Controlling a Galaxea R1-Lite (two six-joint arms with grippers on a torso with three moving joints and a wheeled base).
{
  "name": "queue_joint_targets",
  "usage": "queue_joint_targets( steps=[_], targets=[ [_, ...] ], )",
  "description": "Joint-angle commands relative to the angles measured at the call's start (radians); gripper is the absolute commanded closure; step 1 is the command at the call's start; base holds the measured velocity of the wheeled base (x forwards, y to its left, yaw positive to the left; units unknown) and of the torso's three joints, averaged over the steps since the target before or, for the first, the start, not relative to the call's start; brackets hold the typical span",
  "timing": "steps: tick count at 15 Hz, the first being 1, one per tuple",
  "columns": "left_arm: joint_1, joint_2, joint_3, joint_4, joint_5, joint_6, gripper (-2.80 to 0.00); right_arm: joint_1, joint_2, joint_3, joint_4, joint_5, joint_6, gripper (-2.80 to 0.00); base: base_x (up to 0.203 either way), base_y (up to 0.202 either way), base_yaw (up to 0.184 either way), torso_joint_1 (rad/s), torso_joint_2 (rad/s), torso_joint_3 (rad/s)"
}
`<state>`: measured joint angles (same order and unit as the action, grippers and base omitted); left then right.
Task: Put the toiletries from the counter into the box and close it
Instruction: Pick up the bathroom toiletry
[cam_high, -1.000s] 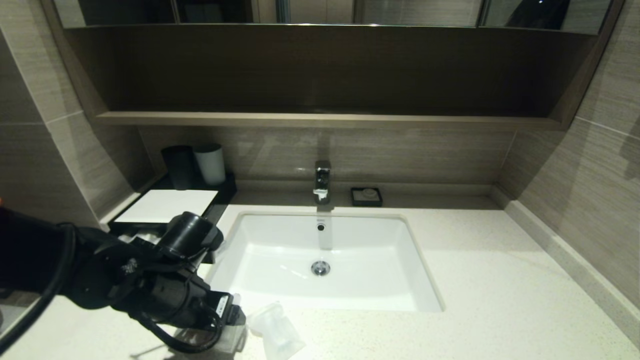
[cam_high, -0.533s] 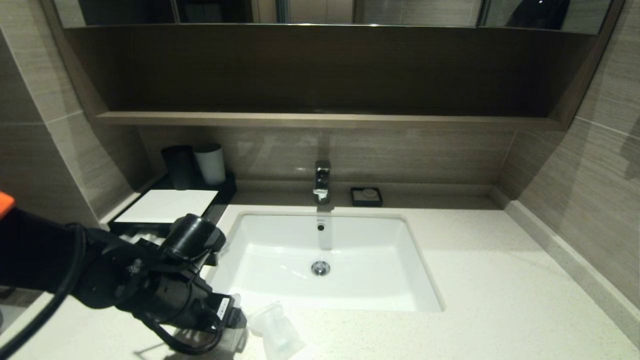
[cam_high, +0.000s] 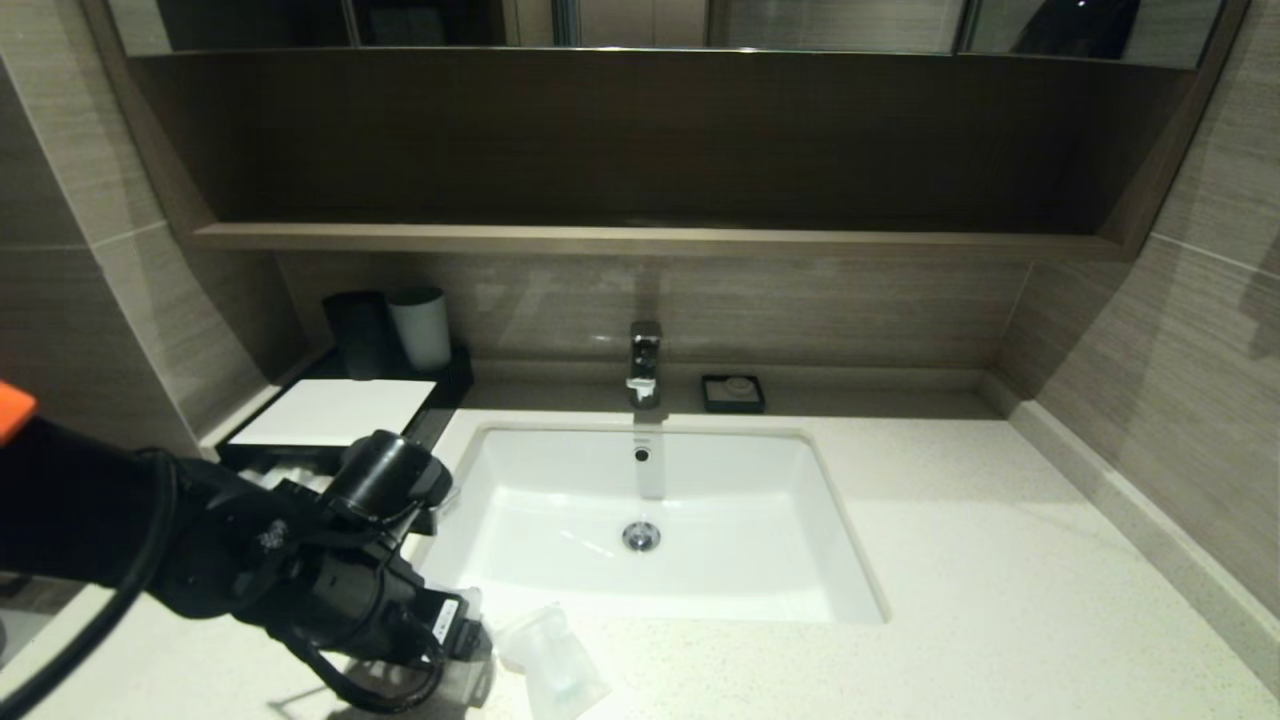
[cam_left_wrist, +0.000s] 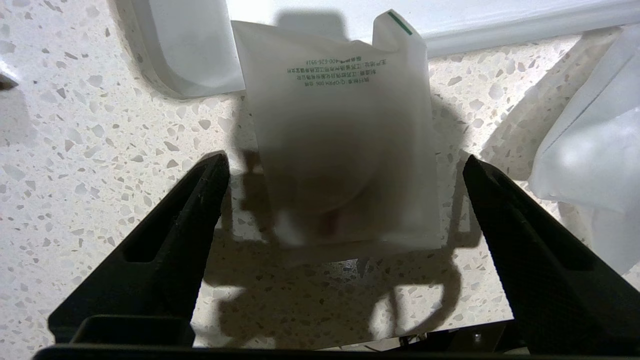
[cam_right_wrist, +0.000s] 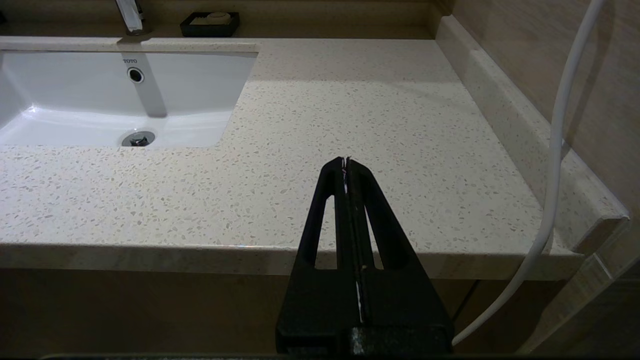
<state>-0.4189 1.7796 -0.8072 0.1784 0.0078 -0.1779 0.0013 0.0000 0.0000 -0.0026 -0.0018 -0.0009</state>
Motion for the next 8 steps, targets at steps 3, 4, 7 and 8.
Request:
queue_joint_targets(
  steps=[3,4,7,8],
  targets=[
    [0.000,0.008,0.002,0.001,0.001,0.000,-2.80,0.000,-0.001,0.002,0.000,0.000,0.000,0.00,0.000,0.000,0.000,0.000,0.00,0.000],
    [0.000,0.008,0.002,0.001,0.003,0.000,-2.80,0.000,0.000,0.002,0.000,0.000,-0.001,0.00,0.000,0.000,0.000,0.000,0.00,0.000],
    [0.000,0.006,0.005,0.001,0.004,0.000,-2.80,0.000,0.000,0.002,0.000,0.000,-0.001,0.00,0.000,0.000,0.000,0.000,0.00,0.000],
    [0.000,0.006,0.004,0.001,0.004,0.000,-2.80,0.000,0.000,0.002,0.000,0.000,-0.001,0.00,0.000,0.000,0.000,0.000,0.00,0.000]
  ],
)
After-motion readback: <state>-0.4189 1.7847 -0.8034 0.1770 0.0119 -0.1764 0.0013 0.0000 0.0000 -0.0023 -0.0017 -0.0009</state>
